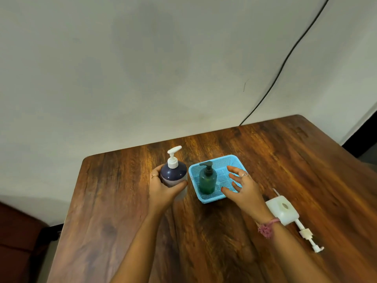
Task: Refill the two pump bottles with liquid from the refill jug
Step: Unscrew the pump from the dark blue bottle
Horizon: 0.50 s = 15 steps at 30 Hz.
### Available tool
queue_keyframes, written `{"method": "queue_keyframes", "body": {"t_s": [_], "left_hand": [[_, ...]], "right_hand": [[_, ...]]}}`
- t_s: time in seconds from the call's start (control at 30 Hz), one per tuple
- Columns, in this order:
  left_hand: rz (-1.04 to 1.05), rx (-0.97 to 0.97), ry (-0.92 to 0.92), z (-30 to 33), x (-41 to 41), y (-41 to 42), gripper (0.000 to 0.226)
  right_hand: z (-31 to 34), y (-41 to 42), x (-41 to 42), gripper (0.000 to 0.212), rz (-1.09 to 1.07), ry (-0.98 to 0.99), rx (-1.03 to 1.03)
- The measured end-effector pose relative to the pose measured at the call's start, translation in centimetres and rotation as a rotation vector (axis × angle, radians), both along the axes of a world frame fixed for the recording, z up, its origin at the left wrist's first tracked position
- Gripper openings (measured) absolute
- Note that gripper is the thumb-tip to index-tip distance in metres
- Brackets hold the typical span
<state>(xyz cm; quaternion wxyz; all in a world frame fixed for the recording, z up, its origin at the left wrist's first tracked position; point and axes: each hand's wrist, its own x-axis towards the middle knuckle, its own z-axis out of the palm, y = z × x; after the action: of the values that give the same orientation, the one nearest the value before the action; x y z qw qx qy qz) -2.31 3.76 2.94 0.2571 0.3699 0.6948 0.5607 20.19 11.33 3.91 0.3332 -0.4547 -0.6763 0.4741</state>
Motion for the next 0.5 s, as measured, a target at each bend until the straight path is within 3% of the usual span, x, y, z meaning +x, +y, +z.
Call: {"method": "queue_keyframes", "body": {"t_s": [0.2, 0.33, 0.5], "left_hand": [[-0.088, 0.091, -0.024, 5.8, 4.5, -0.4, 0.076], [-0.142, 0.096, -0.039, 8.2, 8.0, 0.4, 0.075], [-0.146, 0.105, -0.028, 10.7, 12.2, 2.2, 0.074]], "right_hand": [[5.4, 1.3, 0.1, 0.058, 0.055, 0.136, 0.094], [10.4, 2.4, 0.6, 0.069, 0.141, 0.33, -0.011], [15.7, 3.6, 2.3, 0.053, 0.348, 0.371, -0.033]]}}
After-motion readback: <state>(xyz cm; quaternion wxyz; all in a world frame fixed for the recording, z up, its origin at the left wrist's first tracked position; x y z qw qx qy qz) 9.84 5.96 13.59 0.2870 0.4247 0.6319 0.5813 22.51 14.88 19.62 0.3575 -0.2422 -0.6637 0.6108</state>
